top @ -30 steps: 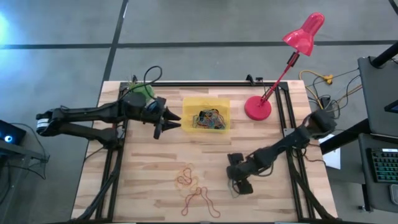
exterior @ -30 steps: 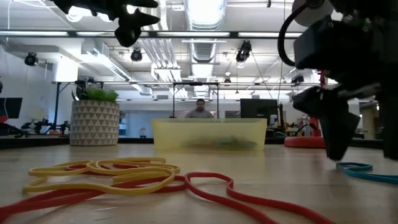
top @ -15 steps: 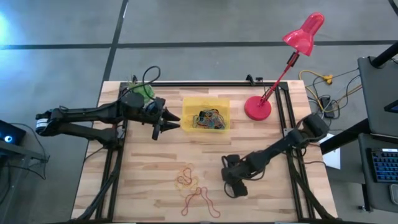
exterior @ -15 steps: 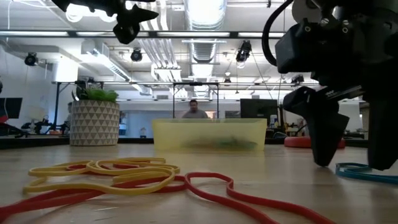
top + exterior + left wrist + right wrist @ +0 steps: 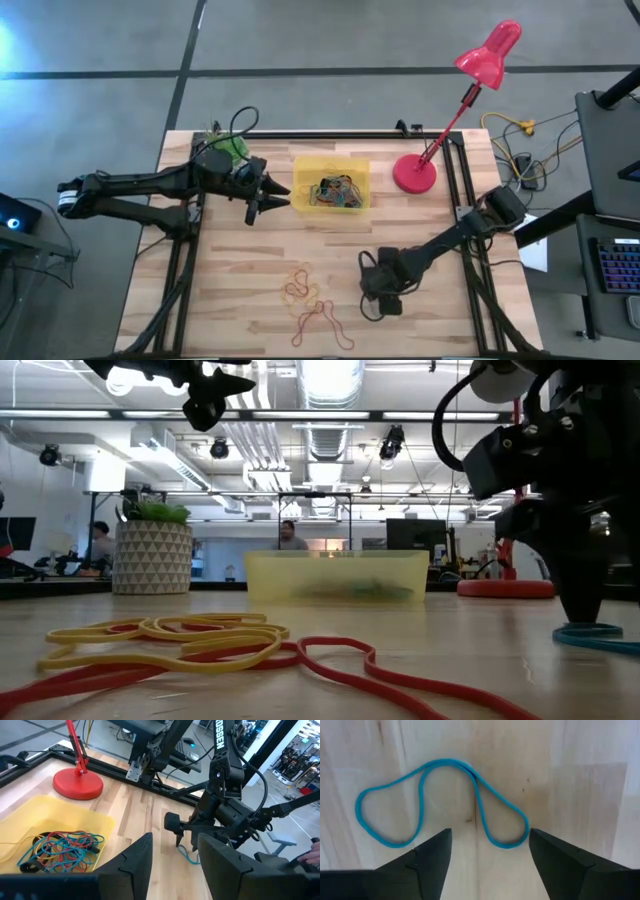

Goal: Pick and place rubber bands into bin
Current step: Put the blue rubber band into the yellow bin

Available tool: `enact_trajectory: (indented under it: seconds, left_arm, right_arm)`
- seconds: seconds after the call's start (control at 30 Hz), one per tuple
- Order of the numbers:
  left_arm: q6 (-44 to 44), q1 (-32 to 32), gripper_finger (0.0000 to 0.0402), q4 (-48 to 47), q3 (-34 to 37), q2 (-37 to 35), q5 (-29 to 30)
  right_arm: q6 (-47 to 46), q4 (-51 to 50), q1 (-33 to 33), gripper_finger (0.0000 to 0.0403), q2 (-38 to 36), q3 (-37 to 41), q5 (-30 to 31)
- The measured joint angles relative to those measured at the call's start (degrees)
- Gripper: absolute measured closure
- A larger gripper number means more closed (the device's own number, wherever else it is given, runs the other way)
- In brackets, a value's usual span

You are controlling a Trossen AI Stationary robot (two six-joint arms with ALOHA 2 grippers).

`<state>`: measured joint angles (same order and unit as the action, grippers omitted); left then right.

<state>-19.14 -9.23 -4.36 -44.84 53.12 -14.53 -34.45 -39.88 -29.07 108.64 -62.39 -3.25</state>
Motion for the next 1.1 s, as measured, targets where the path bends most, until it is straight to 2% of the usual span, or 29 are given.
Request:
enact_trajectory:
  seconds: [0.2, 0.63, 1.1]
  left_arm:
    - [0.3, 0.0, 0.0260, 0.0, 0.1, 0.1, 0.0]
    - [0.6, 0.0, 0.0260, 0.0, 0.1, 0.1, 0.0]
    - [1.5, 0.0, 0.0260, 0.6, 0.1, 0.1, 0.0]
  right_arm:
    - [-4.5, -0.8, -0.4, 0.0170, 1.4, -0.5, 0.2]
    - [-6.7, -0.3, -0.4, 0.0206, 2.0, -1.9, 2.7]
    - [-9.7, -2.0, -0.3, 0.0318, 2.0, -1.9, 1.1]
